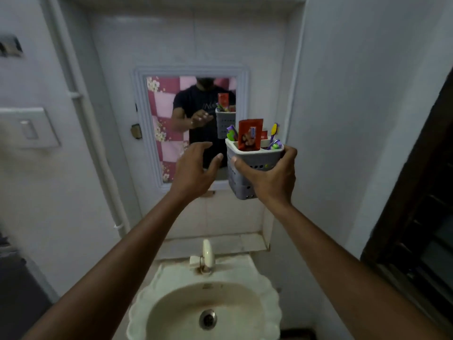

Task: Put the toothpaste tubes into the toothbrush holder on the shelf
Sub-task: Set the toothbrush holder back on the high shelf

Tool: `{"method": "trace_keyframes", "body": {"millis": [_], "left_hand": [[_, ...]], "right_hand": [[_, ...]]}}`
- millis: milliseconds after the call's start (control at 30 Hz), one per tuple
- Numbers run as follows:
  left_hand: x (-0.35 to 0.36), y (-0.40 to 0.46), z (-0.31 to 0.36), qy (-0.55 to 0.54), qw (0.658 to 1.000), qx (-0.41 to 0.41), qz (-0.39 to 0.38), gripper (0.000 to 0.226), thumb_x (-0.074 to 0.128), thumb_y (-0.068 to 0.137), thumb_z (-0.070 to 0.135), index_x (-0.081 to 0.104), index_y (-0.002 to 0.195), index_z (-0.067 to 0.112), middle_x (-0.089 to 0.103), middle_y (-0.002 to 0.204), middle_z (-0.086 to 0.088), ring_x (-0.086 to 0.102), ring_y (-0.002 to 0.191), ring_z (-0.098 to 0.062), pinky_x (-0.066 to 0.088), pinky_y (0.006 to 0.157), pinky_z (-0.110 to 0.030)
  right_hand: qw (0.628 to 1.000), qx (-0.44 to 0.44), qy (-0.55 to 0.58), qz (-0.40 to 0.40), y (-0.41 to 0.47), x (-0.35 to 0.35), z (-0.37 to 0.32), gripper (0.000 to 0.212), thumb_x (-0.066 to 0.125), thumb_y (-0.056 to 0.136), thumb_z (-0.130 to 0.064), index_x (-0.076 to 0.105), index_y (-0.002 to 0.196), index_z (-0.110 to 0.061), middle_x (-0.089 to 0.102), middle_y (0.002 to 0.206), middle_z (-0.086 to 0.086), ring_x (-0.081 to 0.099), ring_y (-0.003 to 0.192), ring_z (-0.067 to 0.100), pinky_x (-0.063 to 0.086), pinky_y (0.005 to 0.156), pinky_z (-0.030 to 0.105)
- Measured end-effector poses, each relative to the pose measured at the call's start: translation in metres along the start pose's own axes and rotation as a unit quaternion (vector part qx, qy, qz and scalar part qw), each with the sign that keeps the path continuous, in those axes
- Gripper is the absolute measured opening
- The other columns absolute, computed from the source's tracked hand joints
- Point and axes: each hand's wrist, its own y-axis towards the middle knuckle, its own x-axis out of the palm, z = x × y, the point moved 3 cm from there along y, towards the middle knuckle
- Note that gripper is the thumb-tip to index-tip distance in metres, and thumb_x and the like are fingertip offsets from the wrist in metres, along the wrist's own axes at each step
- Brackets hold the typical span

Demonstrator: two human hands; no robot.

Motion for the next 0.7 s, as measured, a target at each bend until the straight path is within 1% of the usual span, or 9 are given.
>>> {"method": "trace_keyframes", "body": {"millis": [67, 167, 267, 367, 400, 467, 533, 600, 700], "left_hand": [[-0.022, 0.025, 0.023, 0.01, 0.999, 0.035, 0.029, 0.052, 0.06, 0.104, 0.051, 0.058, 0.142, 0.016, 0.063, 0.141, -0.006, 0.06, 0.127, -0.022, 0.053, 0.104, -0.047], [-0.054, 0.068, 0.055, 0.029, 0.993, 0.093, 0.061, 0.046, 0.058, 0.103, 0.052, 0.059, 0.138, 0.022, 0.063, 0.137, -0.003, 0.06, 0.124, -0.021, 0.052, 0.104, -0.05], [-0.086, 0.11, 0.084, 0.047, 0.987, 0.124, 0.09, 0.053, 0.05, 0.103, 0.059, 0.056, 0.144, 0.025, 0.062, 0.143, -0.001, 0.058, 0.13, -0.022, 0.048, 0.111, -0.05], [-0.116, 0.151, 0.11, 0.049, 0.98, 0.145, 0.128, 0.054, 0.052, 0.106, 0.054, 0.055, 0.148, 0.02, 0.059, 0.149, -0.005, 0.054, 0.138, -0.024, 0.041, 0.117, -0.051], [-0.126, 0.166, 0.119, 0.053, 0.976, 0.154, 0.142, 0.054, 0.052, 0.106, 0.054, 0.055, 0.147, 0.019, 0.06, 0.149, -0.005, 0.055, 0.137, -0.025, 0.042, 0.116, -0.052], [-0.14, 0.192, 0.131, 0.05, 0.971, 0.162, 0.168, 0.053, 0.053, 0.106, 0.053, 0.057, 0.146, 0.017, 0.061, 0.147, -0.005, 0.057, 0.136, -0.026, 0.044, 0.114, -0.052], [-0.15, 0.217, 0.138, 0.05, 0.966, 0.169, 0.19, 0.052, 0.054, 0.106, 0.051, 0.058, 0.144, 0.017, 0.062, 0.146, -0.005, 0.057, 0.136, -0.027, 0.044, 0.113, -0.049], [-0.156, 0.241, 0.144, 0.061, 0.962, 0.173, 0.204, 0.051, 0.053, 0.106, 0.052, 0.059, 0.143, 0.017, 0.062, 0.145, -0.004, 0.057, 0.136, -0.028, 0.042, 0.114, -0.048], [-0.154, 0.275, 0.148, 0.075, 0.961, 0.17, 0.204, 0.053, 0.051, 0.106, 0.052, 0.058, 0.145, 0.017, 0.062, 0.146, -0.006, 0.057, 0.136, -0.029, 0.04, 0.114, -0.049]], "right_hand": [[1.0, -0.021, 0.006, 0.011, 0.024, -0.009, -0.03, 0.105, 0.099, 0.056, -0.072, 0.046, 0.131, -0.02, 0.066, 0.126, -0.001, 0.07, 0.106, 0.017, 0.045, 0.067, 0.002], [0.998, -0.046, 0.021, 0.03, 0.064, -0.023, -0.077, 0.104, 0.097, 0.054, -0.076, 0.045, 0.127, -0.023, 0.065, 0.123, -0.003, 0.07, 0.106, 0.019, 0.048, 0.07, 0.014], [0.996, -0.068, 0.029, 0.05, 0.103, -0.034, -0.12, 0.103, 0.095, 0.052, -0.079, 0.043, 0.123, -0.024, 0.064, 0.12, -0.003, 0.069, 0.106, 0.021, 0.05, 0.069, 0.02], [0.993, -0.086, 0.043, 0.073, 0.146, -0.043, -0.163, 0.104, 0.092, 0.05, -0.082, 0.043, 0.12, -0.023, 0.062, 0.119, -0.003, 0.067, 0.106, 0.022, 0.046, 0.068, 0.02], [0.991, -0.091, 0.051, 0.081, 0.162, -0.046, -0.178, 0.104, 0.091, 0.048, -0.083, 0.043, 0.118, -0.023, 0.061, 0.119, -0.003, 0.066, 0.108, 0.022, 0.049, 0.071, 0.023], [0.989, -0.098, 0.057, 0.097, 0.19, -0.049, -0.206, 0.105, 0.089, 0.045, -0.084, 0.043, 0.117, -0.023, 0.059, 0.12, -0.005, 0.065, 0.114, 0.024, 0.057, 0.084, 0.037], [0.986, -0.105, 0.063, 0.112, 0.22, -0.051, -0.233, 0.106, 0.088, 0.043, -0.085, 0.044, 0.117, -0.023, 0.059, 0.121, -0.006, 0.063, 0.118, 0.024, 0.058, 0.093, 0.042], [0.984, -0.109, 0.07, 0.119, 0.246, -0.051, -0.257, 0.105, 0.087, 0.043, -0.084, 0.044, 0.117, -0.023, 0.058, 0.121, -0.006, 0.062, 0.119, 0.024, 0.055, 0.092, 0.039], [0.982, -0.112, 0.071, 0.137, 0.281, -0.047, -0.284, 0.105, 0.088, 0.045, -0.081, 0.045, 0.119, -0.021, 0.057, 0.12, -0.005, 0.061, 0.118, 0.024, 0.048, 0.085, 0.033]]}}
